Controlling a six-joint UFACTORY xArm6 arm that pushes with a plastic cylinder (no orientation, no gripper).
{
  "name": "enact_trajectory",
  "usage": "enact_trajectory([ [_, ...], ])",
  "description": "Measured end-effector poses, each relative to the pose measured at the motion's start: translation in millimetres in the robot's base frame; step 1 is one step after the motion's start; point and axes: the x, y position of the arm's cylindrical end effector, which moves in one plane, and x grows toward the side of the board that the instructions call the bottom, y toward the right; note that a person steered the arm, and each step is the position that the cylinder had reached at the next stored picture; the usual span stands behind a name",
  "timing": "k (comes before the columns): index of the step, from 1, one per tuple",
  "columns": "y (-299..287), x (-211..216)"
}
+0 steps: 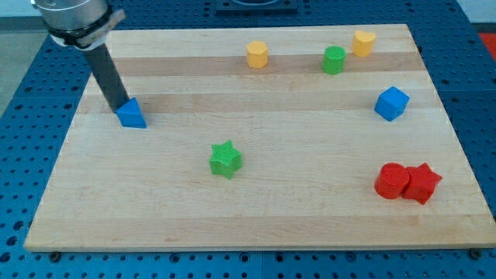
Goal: Put the blue triangle at the top side of the green star
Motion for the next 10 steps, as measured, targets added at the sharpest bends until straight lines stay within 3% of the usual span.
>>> enact_trajectory([
  [1,14,-4],
  [3,-26,-9],
  [5,-25,22],
  [8,81,17],
  [10,163,-9],
])
